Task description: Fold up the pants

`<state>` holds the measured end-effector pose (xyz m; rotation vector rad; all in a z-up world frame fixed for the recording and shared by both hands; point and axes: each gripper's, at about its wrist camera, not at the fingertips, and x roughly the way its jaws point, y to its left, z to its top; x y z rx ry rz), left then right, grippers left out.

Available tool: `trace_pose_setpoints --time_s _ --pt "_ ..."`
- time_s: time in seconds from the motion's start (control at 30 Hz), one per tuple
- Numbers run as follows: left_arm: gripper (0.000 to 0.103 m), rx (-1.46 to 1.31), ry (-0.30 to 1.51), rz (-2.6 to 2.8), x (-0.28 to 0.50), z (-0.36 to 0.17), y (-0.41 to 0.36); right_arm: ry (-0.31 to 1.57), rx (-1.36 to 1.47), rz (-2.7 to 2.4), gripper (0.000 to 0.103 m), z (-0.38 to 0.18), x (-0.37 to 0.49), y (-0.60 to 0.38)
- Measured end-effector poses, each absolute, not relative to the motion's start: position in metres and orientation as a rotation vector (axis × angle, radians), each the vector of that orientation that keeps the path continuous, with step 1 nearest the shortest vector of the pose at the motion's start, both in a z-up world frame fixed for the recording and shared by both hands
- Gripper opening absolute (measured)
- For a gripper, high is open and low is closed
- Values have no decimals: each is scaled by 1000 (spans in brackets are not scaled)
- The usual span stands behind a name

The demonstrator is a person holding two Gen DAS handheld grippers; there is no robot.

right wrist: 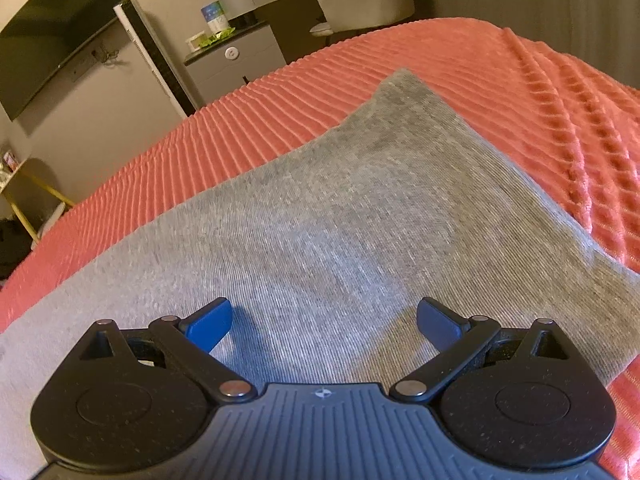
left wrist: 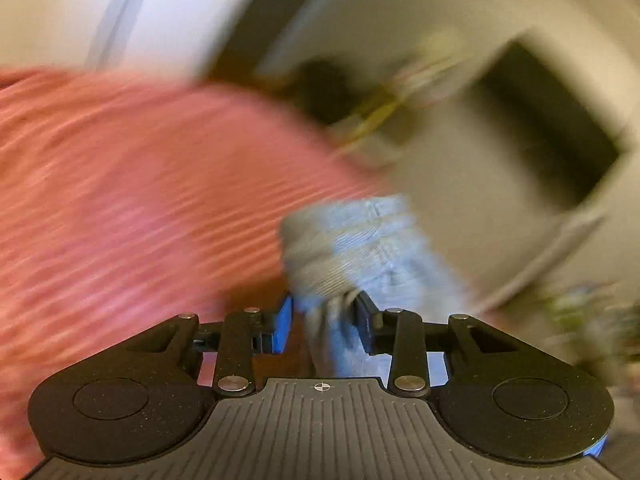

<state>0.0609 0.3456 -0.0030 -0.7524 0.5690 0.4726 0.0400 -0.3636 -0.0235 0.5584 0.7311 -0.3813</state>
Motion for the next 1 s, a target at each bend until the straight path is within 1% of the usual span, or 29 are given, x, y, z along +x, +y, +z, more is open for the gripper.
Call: trace_pose_setpoints --time_s 0.03,0.07,0.1,0.13,0.17,0.2,0.27,0.4,0.47,0.5,0.53,0.6,0.67,0.7,0.77,0.83,0.87,0.93,1.0 --pt "25 -754 650 559 63 -20 353 730 563 -379 99 -23 39 -364" --pt "25 -767 690 628 59 -29 360 729 563 -377 99 -23 39 -364" --pt "27 -799 672 634 50 -31 364 733 559 -374 99 -23 39 -364" --pt "46 -849 616 604 40 -28 365 737 554 -373 99 -23 39 -364" --pt "59 -909 546 558 29 -24 366 739 553 -373 99 -23 39 -363" --pt "75 -956 498 513 21 -18 367 739 557 -373 99 -22 39 -364" --pt "76 -986 481 463 19 -11 369 736 573 -376 99 -21 38 -365" --pt "74 -996 563 428 41 -19 369 743 562 -380 99 -21 40 -364" --pt "71 -979 603 438 53 -26 367 748 554 -381 99 -21 40 -363" --pt "63 -975 616 437 57 -30 365 748 557 -380 99 -21 40 -363" --pt "52 -971 619 430 62 -32 364 746 562 -380 99 -21 39 -364" --pt "39 -953 617 400 72 -31 362 740 574 -382 99 -21 38 -365" --pt "37 -899 605 401 81 -26 357 739 577 -384 99 -22 38 -365" --pt "32 -895 603 391 82 -27 357 742 571 -385 99 -22 39 -364" --pt "33 -881 612 393 82 -31 358 749 553 -387 99 -22 41 -362" --pt "44 -833 656 420 84 -35 354 753 542 -388 99 -22 41 -362" --pt "44 -812 658 416 85 -35 351 753 539 -387 99 -23 42 -362" --pt "25 -818 639 367 89 -30 346 752 538 -386 99 -23 42 -362" --pt "13 -819 607 341 93 -21 343 752 536 -386 99 -23 41 -363"
